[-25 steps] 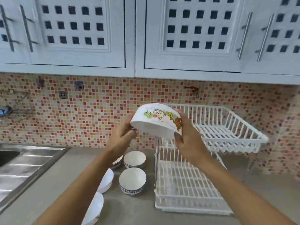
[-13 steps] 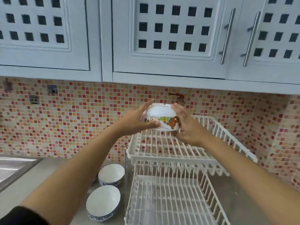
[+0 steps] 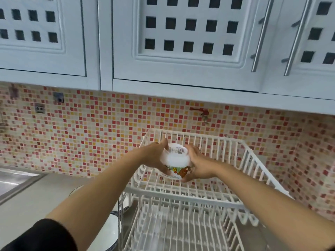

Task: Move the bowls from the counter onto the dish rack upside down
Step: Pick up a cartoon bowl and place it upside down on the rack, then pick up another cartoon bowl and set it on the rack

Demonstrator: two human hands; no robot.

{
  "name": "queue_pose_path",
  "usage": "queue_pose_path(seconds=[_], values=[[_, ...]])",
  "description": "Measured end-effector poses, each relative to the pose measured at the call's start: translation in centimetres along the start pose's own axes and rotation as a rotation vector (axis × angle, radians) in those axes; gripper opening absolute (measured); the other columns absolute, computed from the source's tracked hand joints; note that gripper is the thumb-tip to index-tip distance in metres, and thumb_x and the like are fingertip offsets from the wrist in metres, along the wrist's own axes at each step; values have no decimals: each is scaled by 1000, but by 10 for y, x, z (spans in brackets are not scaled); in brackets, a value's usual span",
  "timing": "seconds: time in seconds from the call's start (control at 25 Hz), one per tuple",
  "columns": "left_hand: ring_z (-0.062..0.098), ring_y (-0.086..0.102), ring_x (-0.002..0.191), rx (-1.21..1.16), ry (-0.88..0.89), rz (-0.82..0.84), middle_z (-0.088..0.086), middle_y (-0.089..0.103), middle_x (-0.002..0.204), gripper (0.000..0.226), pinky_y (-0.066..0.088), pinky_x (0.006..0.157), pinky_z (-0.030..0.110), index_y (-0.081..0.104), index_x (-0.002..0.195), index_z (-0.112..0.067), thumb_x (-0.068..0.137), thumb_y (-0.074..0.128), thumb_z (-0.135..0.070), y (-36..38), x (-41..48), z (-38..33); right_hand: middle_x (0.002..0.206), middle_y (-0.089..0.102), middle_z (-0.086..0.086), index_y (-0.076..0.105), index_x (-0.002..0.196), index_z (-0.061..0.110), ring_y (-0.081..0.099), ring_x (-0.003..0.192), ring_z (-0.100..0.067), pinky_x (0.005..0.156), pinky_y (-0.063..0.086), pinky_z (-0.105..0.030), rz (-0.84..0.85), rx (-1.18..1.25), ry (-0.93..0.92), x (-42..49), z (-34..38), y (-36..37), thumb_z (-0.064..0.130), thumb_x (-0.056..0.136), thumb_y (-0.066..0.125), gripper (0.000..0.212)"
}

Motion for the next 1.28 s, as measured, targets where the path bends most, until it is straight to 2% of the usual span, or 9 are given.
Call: queue_pose_path(seconds=[0.32,0.44,0.52,0.64,0.76,0.88,1.0,1.12,1.28], values=[[27,54,106,3,-70,45,10,54,129,94,50,94,43,24,134,-21,63,82,-44,15,7,3,157,9,-1,-9,149,24,25,139,-26,112,28,-37,7,36,56,8,-10,7,44,65,82,126],[31,50,120,15,-58,83,11,45,141,100,45,100,44,18,142,-20,67,81,-41,14,0,-1,159,-8,1,-16,148,26,16,143,-28,115,25,-41,79,10,105,5,-11,7,43,67,80,127],[33,40,133,-4,-14,91,10,31,153,105,37,110,46,11,148,-21,70,80,-36,8,-9,-6,158,-19,2,-18,148,26,2,146,-27,117,20,-44,115,10,134,2,-5,3,29,70,78,123],[32,37,138,-4,45,-68,11,29,155,86,32,113,45,12,150,-15,84,68,-25,-27,-27,-3,159,-14,1,-9,150,23,-3,147,-23,114,23,-36,-7,44,94,1,29,-20,11,78,66,105],[32,42,134,16,-6,-287,15,39,150,58,36,111,42,24,147,-10,96,49,-22,-77,-60,34,160,5,-4,7,151,21,10,146,-23,115,19,-37,-253,69,5,11,95,-43,15,89,56,79],[35,46,130,3,-169,-358,17,43,146,50,39,106,41,28,146,-8,100,39,-22,-105,-105,100,159,12,-6,12,151,18,15,145,-25,116,19,-40,-299,51,-109,41,178,-33,25,94,48,67],[35,44,131,33,-326,-354,16,44,146,48,38,106,42,35,143,-6,99,40,-25,-103,-153,181,158,16,-9,17,149,12,19,144,-26,115,22,-38,-268,7,-174,74,259,8,29,94,46,64],[36,46,129,71,-491,-240,17,49,141,45,38,107,43,43,137,-3,98,41,-26,-64,-207,272,153,26,-12,21,146,8,30,138,-29,110,30,-38,-163,58,-177,99,322,90,29,92,48,64],[35,40,135,124,-664,-25,21,43,146,49,33,112,39,45,135,1,96,42,-30,31,-264,360,141,39,-19,33,136,0,43,125,-35,98,39,-38,83,120,19,115,331,243,40,91,49,63]])
Point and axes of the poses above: each hand's wrist, its own x-axis towards the middle knuckle, its own y-axis out of the palm, z = x × y, the point moved 6 cm from there along x, towards the middle knuckle
